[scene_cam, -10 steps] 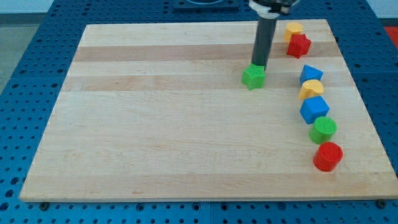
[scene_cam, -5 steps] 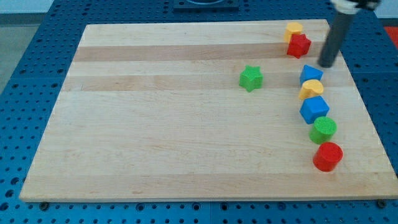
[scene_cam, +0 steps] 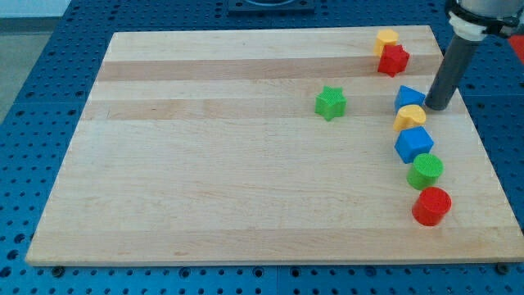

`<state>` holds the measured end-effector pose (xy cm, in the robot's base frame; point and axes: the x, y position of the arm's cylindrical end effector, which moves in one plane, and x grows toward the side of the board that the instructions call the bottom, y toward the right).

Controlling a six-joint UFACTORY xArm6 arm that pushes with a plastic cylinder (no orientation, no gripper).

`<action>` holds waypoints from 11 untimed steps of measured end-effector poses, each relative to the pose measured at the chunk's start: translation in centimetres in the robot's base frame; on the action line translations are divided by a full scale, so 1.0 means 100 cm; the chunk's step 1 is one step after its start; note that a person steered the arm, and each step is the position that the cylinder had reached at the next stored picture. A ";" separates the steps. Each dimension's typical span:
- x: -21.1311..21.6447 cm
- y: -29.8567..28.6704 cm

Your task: Push the green star to the center

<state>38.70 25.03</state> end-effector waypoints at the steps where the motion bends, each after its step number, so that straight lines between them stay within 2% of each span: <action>1: -0.029 0.002; 2: -0.041 -0.029; 3: -0.035 -0.078; 4: -0.029 -0.102; 6: -0.002 -0.085; 11: 0.001 -0.183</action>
